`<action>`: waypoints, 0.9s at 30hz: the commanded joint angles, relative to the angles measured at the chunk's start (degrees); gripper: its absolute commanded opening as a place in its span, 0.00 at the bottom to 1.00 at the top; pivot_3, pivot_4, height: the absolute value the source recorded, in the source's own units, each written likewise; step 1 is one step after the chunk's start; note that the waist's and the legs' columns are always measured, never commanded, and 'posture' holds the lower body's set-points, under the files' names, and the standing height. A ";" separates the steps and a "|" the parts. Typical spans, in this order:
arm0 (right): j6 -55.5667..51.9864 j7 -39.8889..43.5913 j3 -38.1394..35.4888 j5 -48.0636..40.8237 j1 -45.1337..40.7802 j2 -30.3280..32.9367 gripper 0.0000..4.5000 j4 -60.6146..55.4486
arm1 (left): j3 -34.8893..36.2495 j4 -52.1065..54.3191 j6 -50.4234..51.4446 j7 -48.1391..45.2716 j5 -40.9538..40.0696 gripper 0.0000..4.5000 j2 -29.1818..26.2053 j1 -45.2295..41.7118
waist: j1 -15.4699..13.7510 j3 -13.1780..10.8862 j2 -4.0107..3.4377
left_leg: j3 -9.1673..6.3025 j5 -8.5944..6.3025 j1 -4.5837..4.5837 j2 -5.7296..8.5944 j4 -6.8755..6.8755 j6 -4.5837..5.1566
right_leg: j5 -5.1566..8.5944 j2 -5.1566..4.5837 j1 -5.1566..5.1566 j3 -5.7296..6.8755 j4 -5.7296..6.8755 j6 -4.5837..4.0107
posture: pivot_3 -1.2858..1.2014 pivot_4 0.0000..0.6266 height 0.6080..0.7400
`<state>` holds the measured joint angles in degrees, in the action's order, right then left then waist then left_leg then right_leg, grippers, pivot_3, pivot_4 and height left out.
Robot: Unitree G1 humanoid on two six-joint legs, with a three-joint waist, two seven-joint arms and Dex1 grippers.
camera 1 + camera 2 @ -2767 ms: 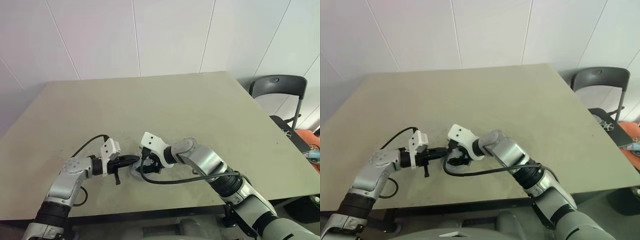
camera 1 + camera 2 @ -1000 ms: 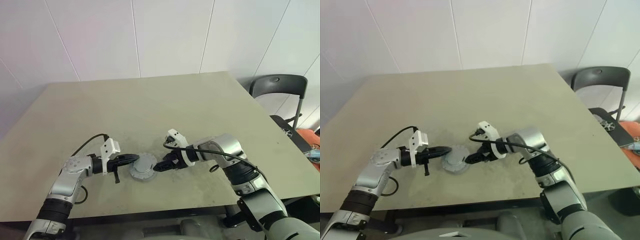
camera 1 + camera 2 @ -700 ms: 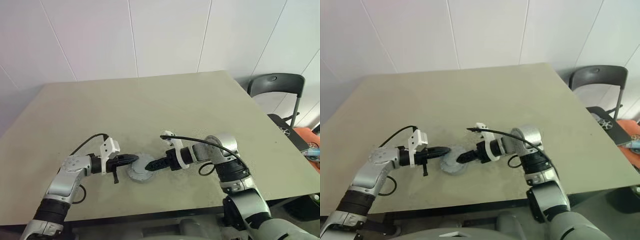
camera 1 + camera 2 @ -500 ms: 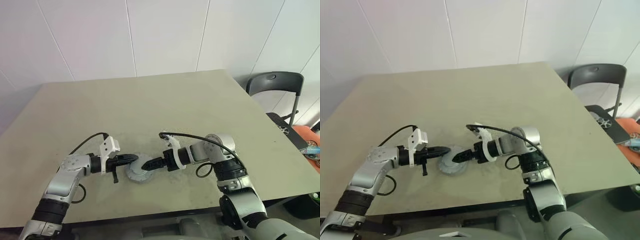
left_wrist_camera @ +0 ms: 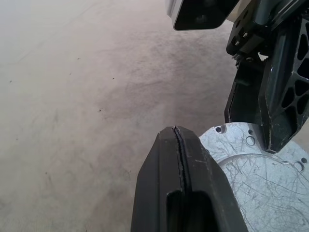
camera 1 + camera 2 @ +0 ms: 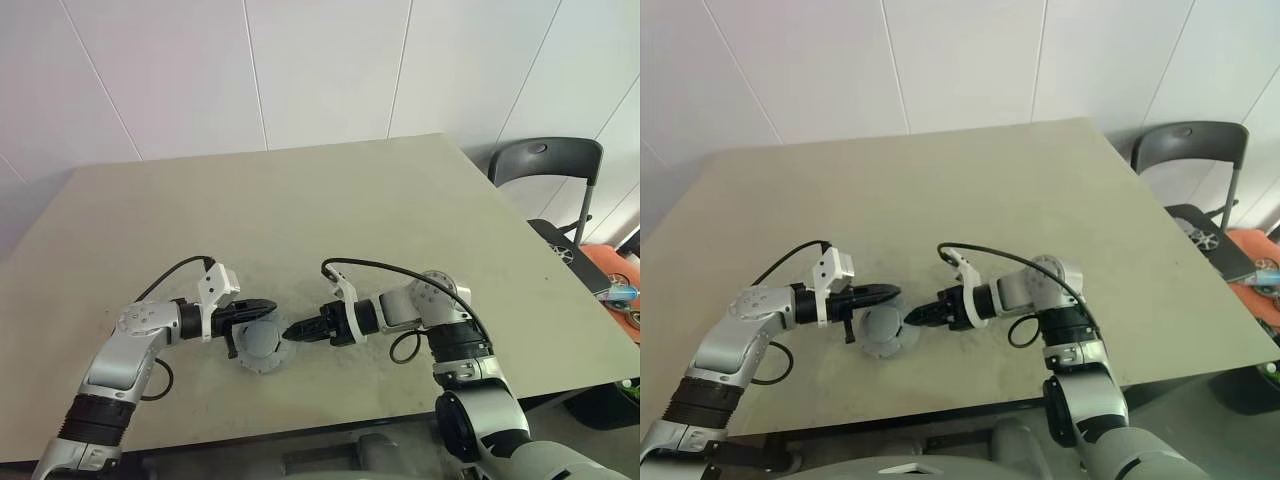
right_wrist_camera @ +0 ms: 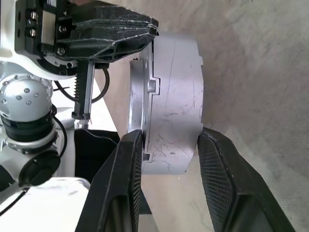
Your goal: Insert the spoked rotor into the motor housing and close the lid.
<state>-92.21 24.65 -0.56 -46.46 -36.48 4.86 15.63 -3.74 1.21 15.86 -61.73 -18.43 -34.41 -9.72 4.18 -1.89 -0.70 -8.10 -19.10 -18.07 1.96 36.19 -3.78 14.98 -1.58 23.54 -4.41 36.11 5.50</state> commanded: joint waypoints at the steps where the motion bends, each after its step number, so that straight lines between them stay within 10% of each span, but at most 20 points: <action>1: -0.29 -1.73 1.94 -2.04 -1.57 -2.06 0.31 -0.42 | -2.22 -0.64 1.52 0.24 1.28 0.00 -0.16 0.84 | 0.00 0.00 0.00 | 0.00 0.00 0.01 0.00 0.00 0.00 | 0.00 0.01 0.00 0.00 0.01 0.00 | 0.52 0.00 1.00; 21: -0.29 -5.20 -4.04 -0.56 -1.83 -5.18 0.26 1.00 | 11.52 3.46 6.02 11.58 -12.23 0.00 7.95 -4.62 | -0.02 0.01 0.09 | -0.02 0.03 -0.29 -0.01 0.02 -0.04 | -0.04 0.00 0.35 -0.01 0.08 -0.04 | 0.52 0.00 1.00; 27: 3.52 -8.75 -18.88 -1.30 -5.02 -10.56 0.26 5.86 | 15.89 5.82 9.64 18.55 -16.88 0.00 10.50 -5.13 | -0.20 -0.01 0.13 | -0.01 0.05 -0.40 0.03 0.08 -0.09 | -0.06 -0.07 0.42 -0.02 0.10 -0.06 | 0.52 0.00 1.00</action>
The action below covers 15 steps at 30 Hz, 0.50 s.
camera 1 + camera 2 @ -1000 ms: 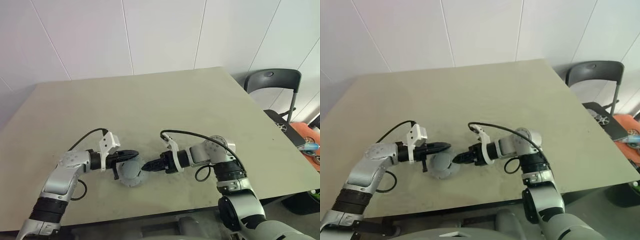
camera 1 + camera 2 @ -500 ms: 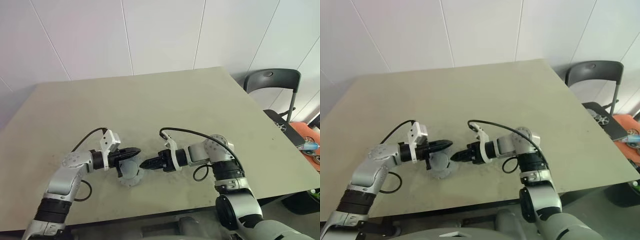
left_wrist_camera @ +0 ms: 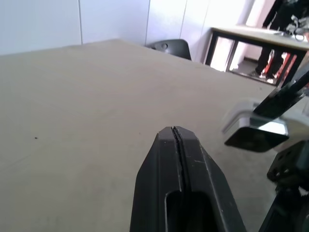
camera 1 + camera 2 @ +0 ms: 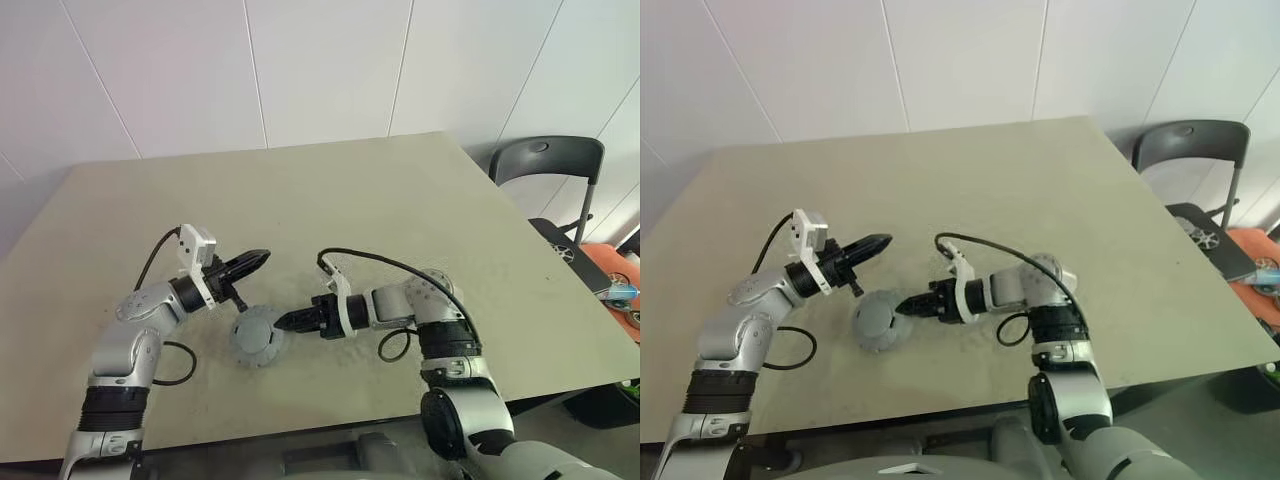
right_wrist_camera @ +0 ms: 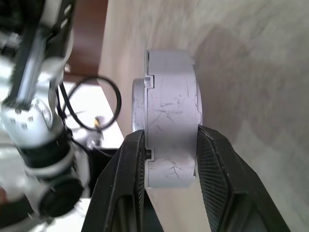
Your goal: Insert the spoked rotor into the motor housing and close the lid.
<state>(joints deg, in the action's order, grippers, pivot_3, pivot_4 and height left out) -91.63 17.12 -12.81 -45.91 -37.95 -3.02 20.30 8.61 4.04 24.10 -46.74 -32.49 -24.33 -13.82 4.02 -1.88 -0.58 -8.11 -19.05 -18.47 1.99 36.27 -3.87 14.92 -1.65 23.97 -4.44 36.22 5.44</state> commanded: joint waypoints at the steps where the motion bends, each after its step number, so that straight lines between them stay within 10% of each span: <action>1: 4.02 -2.01 -8.79 -2.07 -4.30 -3.31 0.26 2.06 | 4.30 3.26 1.92 4.98 -3.35 0.00 0.72 -1.00 | -0.05 -0.01 0.01 | 0.00 0.01 -0.05 0.01 0.00 -0.01 | 0.00 -0.01 0.04 0.00 0.00 0.00 | 0.52 0.00 1.00; 13: 19.34 -12.06 -25.33 -6.54 -9.16 -7.63 0.26 8.86 | 15.00 0.91 3.73 18.53 -11.04 0.00 5.98 -1.04 | 0.04 0.01 0.09 | 0.03 0.06 -0.57 0.11 0.02 -0.12 | -0.03 -0.15 0.54 -0.02 0.04 -0.01 | 0.52 0.00 1.00; 15: 21.36 -12.60 -26.17 -7.87 -9.48 -7.91 0.26 9.54 | 15.87 0.51 4.54 18.84 -13.30 0.13 7.32 -0.54 | 0.06 0.01 0.08 | 0.03 0.10 -0.73 0.11 0.08 -0.19 | -0.04 -0.15 0.66 -0.02 0.06 -0.02 | 0.52 0.00 1.00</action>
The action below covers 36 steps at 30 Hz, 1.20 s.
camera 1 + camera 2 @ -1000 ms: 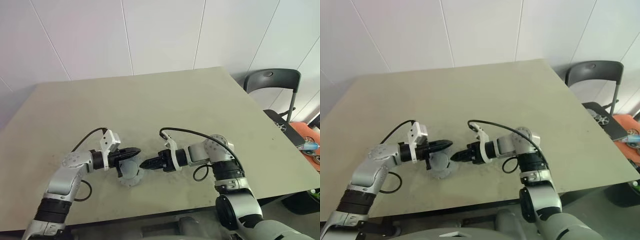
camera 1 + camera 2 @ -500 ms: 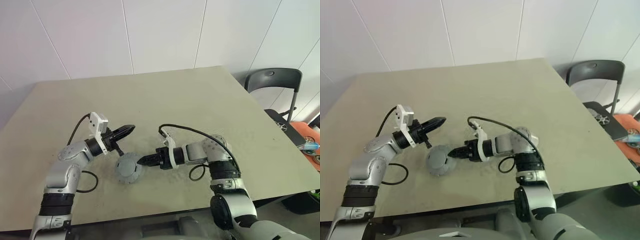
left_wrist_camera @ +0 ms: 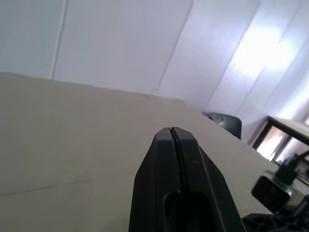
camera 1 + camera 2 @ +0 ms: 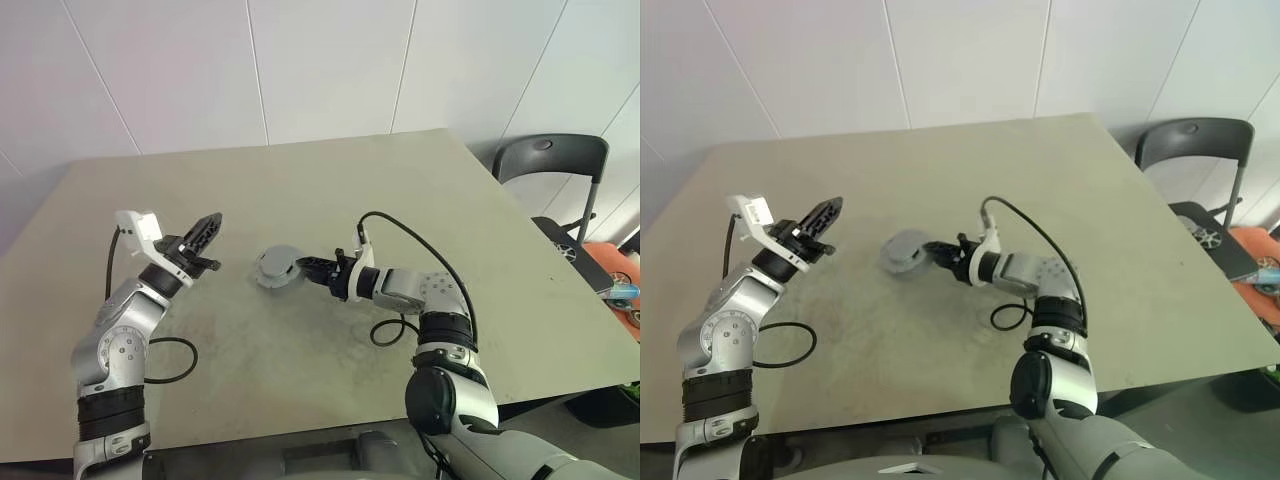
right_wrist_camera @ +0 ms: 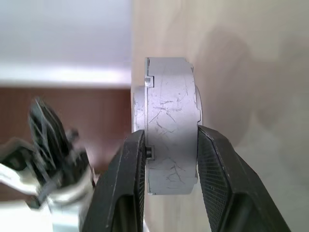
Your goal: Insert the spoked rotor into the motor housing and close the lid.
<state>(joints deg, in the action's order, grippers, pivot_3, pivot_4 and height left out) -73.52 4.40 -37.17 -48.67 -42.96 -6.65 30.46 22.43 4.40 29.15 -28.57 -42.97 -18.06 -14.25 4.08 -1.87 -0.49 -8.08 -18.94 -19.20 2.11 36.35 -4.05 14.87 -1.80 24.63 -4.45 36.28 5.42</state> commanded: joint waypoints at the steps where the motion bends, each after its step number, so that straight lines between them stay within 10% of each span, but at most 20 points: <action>1: 4.25 0.03 -2.11 -5.76 -4.57 -4.49 0.26 -0.37 | 2.45 0.00 0.23 0.99 -4.31 0.20 2.03 0.05 | -0.01 0.00 0.00 | 0.00 0.05 -0.11 0.00 0.07 -0.09 | 0.00 0.00 0.07 0.00 0.03 0.00 | 0.52 0.00 1.00; 12: 7.19 2.11 0.86 -14.16 -4.44 -5.14 0.26 -1.44 | 2.04 -2.04 7.22 3.86 -13.39 0.99 9.72 1.86 | -0.06 0.00 0.00 | 0.05 -0.10 -0.24 0.05 0.79 0.19 | -0.19 0.06 -0.08 -0.01 0.14 0.05 | 0.52 0.00 1.00; 36: 2.84 5.19 9.98 -21.28 -1.71 -4.03 0.26 -5.08 | 1.79 -4.75 14.79 6.14 -26.77 0.99 12.92 -1.55 | -0.08 0.00 0.02 | 0.12 -0.06 -0.16 0.05 1.05 0.14 | -0.25 0.14 -0.15 0.00 0.43 0.03 | 0.52 0.00 1.00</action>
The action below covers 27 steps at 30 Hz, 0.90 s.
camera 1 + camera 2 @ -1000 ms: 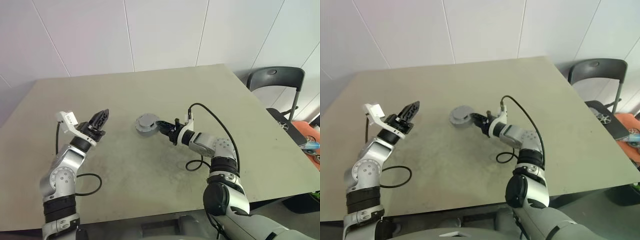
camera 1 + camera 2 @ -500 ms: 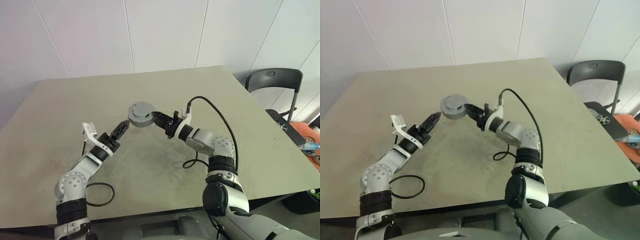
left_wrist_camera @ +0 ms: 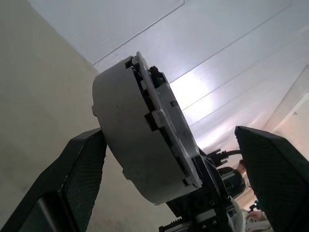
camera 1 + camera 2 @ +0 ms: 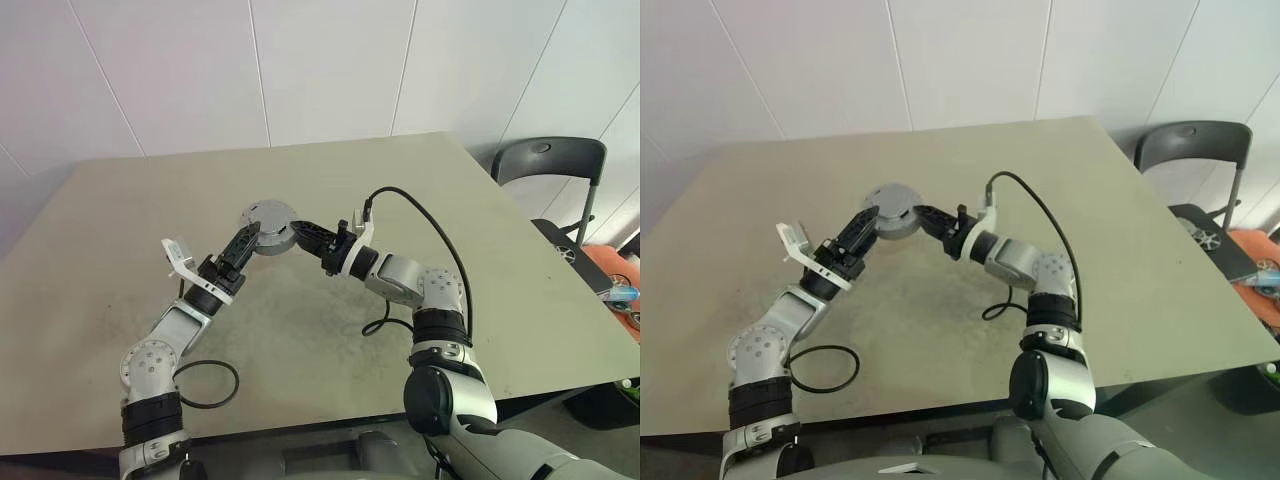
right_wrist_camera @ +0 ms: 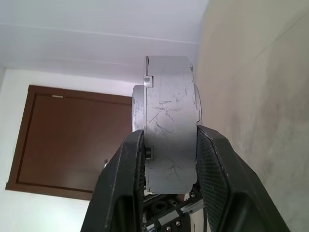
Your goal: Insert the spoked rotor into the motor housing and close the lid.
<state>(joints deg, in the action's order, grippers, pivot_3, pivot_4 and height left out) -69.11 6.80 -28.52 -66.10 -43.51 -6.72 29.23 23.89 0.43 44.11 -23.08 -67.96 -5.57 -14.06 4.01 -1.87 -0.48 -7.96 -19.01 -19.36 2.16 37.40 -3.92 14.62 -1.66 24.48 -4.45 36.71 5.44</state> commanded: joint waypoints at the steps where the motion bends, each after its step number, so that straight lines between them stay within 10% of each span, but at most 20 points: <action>1: -1.98 3.09 1.81 -4.03 -0.99 -3.90 0.26 -4.25 | 0.09 -1.36 -0.09 0.93 -1.51 0.99 0.58 -1.90 | 0.02 0.01 0.01 | 0.00 0.00 0.00 0.00 0.01 0.00 | 0.00 0.00 0.00 0.00 0.00 0.00 | 0.52 0.00 1.00; 11: -3.07 4.70 3.63 -4.72 -0.49 -3.19 0.26 -4.82 | 2.02 -3.16 -1.59 -0.67 -5.01 0.55 2.42 -2.38 | 0.02 0.01 0.02 | 0.00 0.00 -0.01 0.01 0.09 0.00 | 0.00 -0.01 0.00 -0.01 0.08 0.00 | 0.52 0.00 1.00; 27: -2.87 6.41 4.55 -3.77 -0.60 -2.25 0.26 -3.98 | 2.19 -0.42 -2.84 0.99 -8.52 0.52 3.82 -2.14 | -0.03 0.01 0.02 | 0.01 -0.01 -0.02 0.04 0.63 0.01 | -0.03 0.07 -0.12 -0.01 0.36 -0.05 | 0.52 0.00 1.00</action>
<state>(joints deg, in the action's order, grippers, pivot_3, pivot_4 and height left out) -71.50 10.62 -24.13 -66.91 -43.02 -6.65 27.68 25.45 -2.07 43.13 -22.37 -75.64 -1.63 -15.52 3.97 -1.86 -0.47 -7.95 -19.01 -19.38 2.19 38.04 -3.91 14.59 -1.57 24.36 -4.45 37.07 5.39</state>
